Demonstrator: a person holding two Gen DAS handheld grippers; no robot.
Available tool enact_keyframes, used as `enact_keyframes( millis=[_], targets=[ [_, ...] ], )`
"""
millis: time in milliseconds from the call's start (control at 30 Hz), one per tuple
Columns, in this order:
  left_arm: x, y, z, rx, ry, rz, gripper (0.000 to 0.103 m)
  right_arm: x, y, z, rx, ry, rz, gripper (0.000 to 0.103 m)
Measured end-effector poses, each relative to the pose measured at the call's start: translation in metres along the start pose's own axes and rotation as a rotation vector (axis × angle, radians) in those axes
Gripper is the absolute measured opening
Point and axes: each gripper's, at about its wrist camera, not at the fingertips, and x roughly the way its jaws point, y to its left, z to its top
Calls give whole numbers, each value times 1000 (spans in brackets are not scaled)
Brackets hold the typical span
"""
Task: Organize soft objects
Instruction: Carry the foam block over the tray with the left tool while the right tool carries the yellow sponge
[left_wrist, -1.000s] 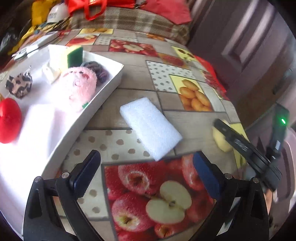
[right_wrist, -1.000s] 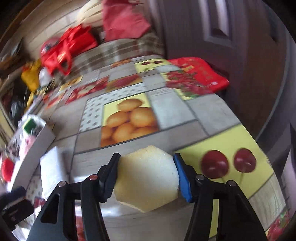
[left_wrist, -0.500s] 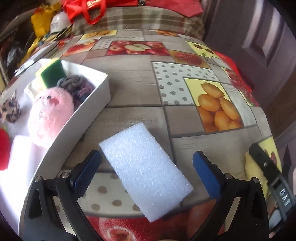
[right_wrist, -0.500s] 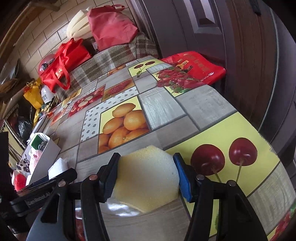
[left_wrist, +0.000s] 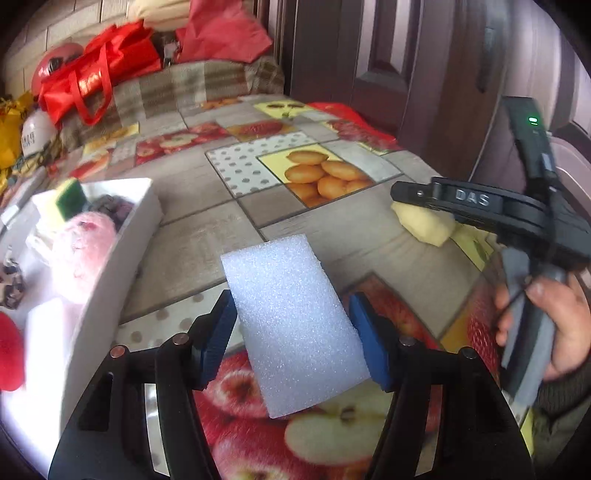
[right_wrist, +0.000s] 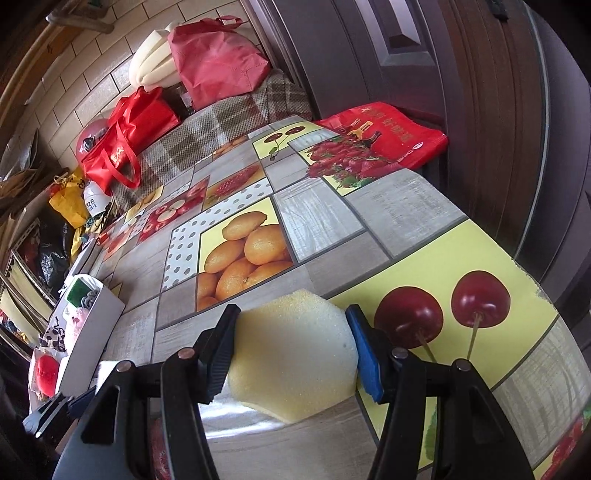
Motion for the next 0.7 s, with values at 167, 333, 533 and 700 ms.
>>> enact_keyframes(
  millis=[167, 333, 533, 700],
  targets=[
    [-42, 4, -17, 34, -128, 34, 63, -16, 4, -3, -16, -87, -6, 58],
    [-62, 18, -26, -18, -200, 49, 63, -37, 26, -19, -77, -155, 0, 58],
    [-73, 29, -32, -54, -246, 55, 63, -62, 59, -39, -182, -261, 1, 58],
    [-85, 35, -37, -65, -283, 65, 63, -68, 76, -48, -211, -289, 20, 58]
  ],
)
